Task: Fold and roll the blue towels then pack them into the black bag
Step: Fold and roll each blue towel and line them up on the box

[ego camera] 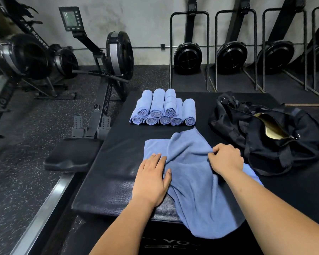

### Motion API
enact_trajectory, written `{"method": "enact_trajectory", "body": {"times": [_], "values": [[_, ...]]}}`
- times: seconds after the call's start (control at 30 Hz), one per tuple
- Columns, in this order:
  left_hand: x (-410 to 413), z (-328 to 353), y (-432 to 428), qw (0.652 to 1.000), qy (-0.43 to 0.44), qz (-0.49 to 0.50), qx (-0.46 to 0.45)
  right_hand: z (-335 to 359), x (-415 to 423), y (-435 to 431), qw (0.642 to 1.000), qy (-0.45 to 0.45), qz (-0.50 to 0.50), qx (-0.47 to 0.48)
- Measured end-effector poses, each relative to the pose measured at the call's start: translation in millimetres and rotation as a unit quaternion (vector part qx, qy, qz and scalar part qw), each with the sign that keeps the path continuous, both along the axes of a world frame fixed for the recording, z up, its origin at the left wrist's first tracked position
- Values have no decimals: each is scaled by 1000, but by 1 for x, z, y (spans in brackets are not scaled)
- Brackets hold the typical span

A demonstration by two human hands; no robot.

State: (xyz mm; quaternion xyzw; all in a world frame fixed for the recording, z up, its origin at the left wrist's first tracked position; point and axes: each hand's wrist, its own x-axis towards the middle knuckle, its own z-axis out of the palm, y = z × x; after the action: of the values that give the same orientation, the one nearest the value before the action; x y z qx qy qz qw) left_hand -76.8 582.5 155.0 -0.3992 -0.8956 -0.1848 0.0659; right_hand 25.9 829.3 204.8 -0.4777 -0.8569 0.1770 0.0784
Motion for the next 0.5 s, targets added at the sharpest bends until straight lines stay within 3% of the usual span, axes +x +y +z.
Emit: {"method": "enact_trajectory", "body": {"times": [0.2,0.3,0.33,0.4,0.43,0.5], "values": [[2,0,-1,1000,-4,26,-6,6,-4,-6,995,-56,-51,65],[3,1,-1,998,-11,62,-9,4,-4,-9,990,-37,-85,108],[3,2,-1,998,-12,69,-4,0,-3,-11,987,-17,-52,153],[3,4,-2,998,-7,59,20,-11,-2,-17,967,56,113,222],[3,5,-3,998,0,43,37,-16,-2,-22,950,64,223,210],[4,6,-6,998,17,14,67,-24,-4,-36,920,-20,364,144]]}}
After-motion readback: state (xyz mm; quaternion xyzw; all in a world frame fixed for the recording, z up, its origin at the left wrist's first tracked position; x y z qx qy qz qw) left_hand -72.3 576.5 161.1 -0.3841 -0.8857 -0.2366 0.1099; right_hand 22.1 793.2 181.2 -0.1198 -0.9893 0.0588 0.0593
